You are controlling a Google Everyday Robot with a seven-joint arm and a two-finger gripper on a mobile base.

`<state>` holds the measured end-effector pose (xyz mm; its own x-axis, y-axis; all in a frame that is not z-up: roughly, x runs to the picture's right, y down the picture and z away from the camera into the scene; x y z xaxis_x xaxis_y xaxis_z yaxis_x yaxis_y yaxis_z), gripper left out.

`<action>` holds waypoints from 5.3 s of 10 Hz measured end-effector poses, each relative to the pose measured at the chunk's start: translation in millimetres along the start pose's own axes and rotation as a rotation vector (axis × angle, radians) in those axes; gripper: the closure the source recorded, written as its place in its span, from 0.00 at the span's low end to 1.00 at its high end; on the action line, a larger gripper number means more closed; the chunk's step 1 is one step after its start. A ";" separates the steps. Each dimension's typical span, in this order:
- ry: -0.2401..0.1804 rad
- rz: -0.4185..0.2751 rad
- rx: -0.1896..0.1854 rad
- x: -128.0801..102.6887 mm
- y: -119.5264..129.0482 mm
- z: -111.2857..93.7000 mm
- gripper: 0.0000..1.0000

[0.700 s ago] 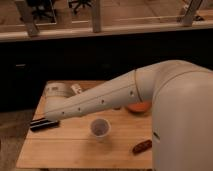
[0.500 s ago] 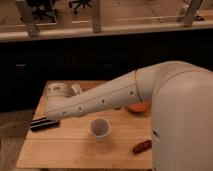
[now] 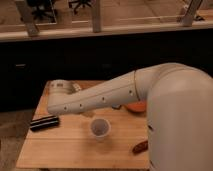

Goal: Place the eraser in the ceramic cup

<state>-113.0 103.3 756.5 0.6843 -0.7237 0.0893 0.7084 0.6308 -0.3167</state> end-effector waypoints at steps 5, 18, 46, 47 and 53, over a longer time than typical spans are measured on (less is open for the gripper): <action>-0.065 0.038 0.017 5.1 -25.8 36.5 0.20; -0.121 0.232 -0.025 10.5 -75.4 125.8 0.20; -0.256 0.207 -0.115 -134.9 -97.1 102.7 0.20; -0.261 0.206 -0.115 -135.8 -98.2 103.7 0.20; -0.286 0.233 -0.108 -131.3 -105.2 112.7 0.20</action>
<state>-257.9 163.6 884.6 0.8560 -0.4476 0.2587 0.5167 0.7247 -0.4558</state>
